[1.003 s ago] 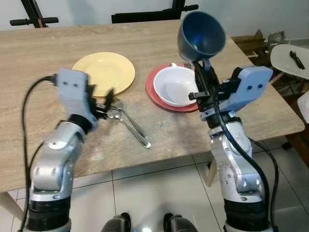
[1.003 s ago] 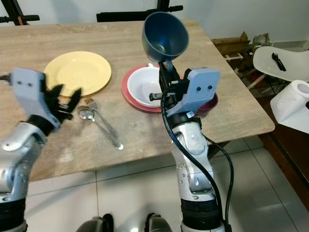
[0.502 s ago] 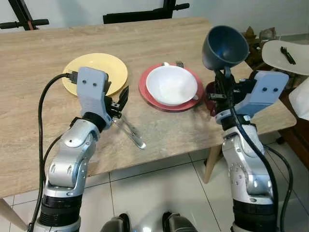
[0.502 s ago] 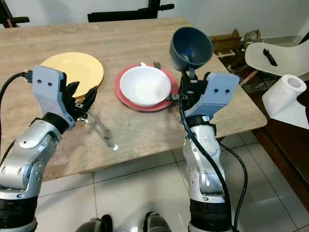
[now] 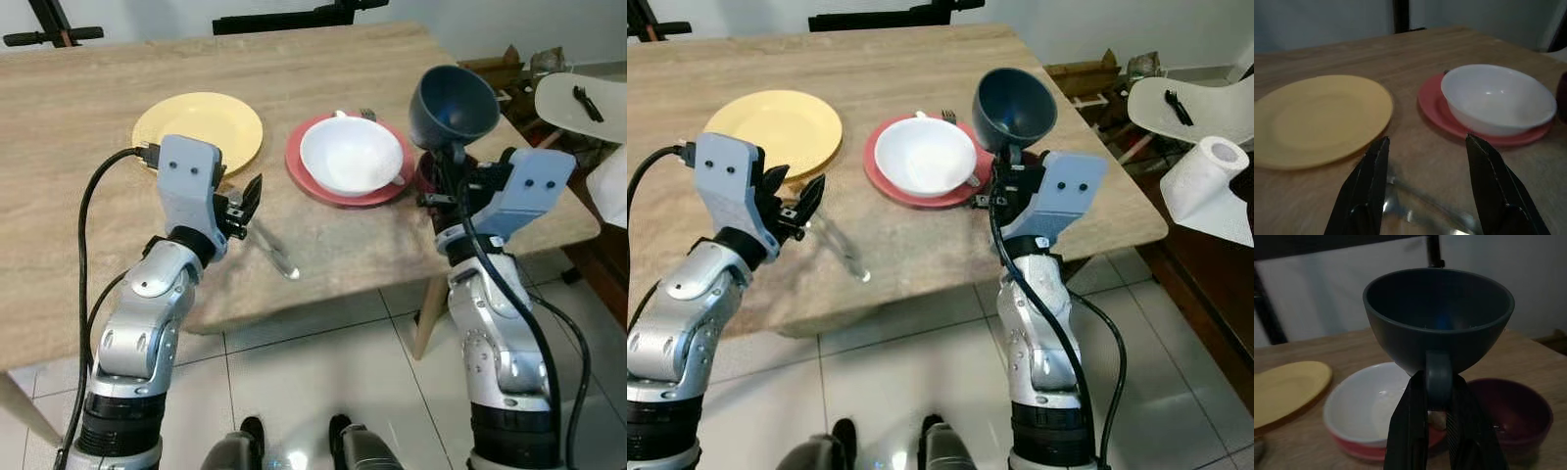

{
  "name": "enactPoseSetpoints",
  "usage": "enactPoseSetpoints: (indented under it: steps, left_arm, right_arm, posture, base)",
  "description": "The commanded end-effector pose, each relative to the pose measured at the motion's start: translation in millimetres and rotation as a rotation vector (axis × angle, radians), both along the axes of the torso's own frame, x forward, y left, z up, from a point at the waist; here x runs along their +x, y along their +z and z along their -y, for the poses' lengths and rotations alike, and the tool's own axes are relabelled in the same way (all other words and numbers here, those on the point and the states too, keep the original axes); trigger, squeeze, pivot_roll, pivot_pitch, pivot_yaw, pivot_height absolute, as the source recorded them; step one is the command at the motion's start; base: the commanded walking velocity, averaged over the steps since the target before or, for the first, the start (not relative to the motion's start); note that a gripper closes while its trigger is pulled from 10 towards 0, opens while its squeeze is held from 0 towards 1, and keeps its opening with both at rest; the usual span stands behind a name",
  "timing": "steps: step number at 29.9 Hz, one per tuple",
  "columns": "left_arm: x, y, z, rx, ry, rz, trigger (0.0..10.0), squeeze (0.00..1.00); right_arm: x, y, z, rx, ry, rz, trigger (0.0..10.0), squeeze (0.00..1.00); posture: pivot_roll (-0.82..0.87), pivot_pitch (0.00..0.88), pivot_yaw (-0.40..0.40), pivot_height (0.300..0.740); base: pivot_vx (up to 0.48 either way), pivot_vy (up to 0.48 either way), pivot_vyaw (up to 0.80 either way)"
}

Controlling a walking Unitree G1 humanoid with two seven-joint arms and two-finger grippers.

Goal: Setting the table

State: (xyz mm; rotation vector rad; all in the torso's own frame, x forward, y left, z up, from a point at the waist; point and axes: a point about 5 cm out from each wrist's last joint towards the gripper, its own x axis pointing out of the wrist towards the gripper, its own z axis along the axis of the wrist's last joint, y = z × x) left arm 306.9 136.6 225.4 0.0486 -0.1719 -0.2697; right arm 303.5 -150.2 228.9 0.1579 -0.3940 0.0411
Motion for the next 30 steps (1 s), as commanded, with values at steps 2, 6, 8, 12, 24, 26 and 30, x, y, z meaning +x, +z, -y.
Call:
enactPoseSetpoints:
  steps: [2,6,8,12,24,26,30]
  left_arm:
    - [-0.7,-4.0,-2.0,0.003,0.007,-0.011,10.0,0.00]
    - [-0.2,-3.5,-1.9,0.004,0.007,-0.010,10.0,0.00]
    - [0.0,-3.1,-1.9,0.003,0.008,-0.010,10.0,0.00]
    - [0.2,-2.3,-2.3,0.003,0.010,-0.008,10.0,0.00]
    - [-0.5,-3.3,-2.1,0.006,0.011,-0.009,10.0,0.00]
    - [-0.8,-3.5,-2.2,0.009,0.009,-0.010,10.0,0.00]
    - [-0.6,-4.3,-2.0,0.011,0.008,-0.011,10.0,0.00]
  right_arm:
    - [1.0,-3.1,1.0,0.000,-0.001,-0.015,10.0,0.00]
    - [1.1,-3.9,0.1,-0.002,0.003,-0.018,10.0,0.00]
    - [1.2,-4.4,-0.1,-0.003,0.004,-0.020,10.0,0.00]
    - [1.9,-5.9,-0.6,-0.005,0.005,-0.027,10.0,0.00]
    - [2.7,-8.5,-2.4,-0.005,0.015,-0.036,10.0,0.00]
    - [2.8,-8.8,-4.0,-0.005,0.022,-0.035,10.0,0.00]
    - [3.0,-9.7,-4.8,-0.007,0.025,-0.038,10.0,0.00]
  posture:
    - [-0.11,0.120,0.046,0.740]
    - [-0.11,0.120,0.046,0.740]
    - [-0.11,0.120,0.046,0.740]
    - [-0.11,0.122,0.046,0.740]
    - [-0.10,0.117,0.037,0.740]
    - [-0.10,0.117,0.037,0.740]
    - [-0.10,0.109,0.036,0.740]
  base:
    - [-0.300,0.000,0.00]
    - [-0.296,0.000,0.00]
    - [-0.296,0.000,0.00]
    - [-0.295,0.000,0.00]
    - [-0.284,0.000,0.00]
    - [-0.270,0.000,0.00]
    - [-0.252,0.000,0.00]
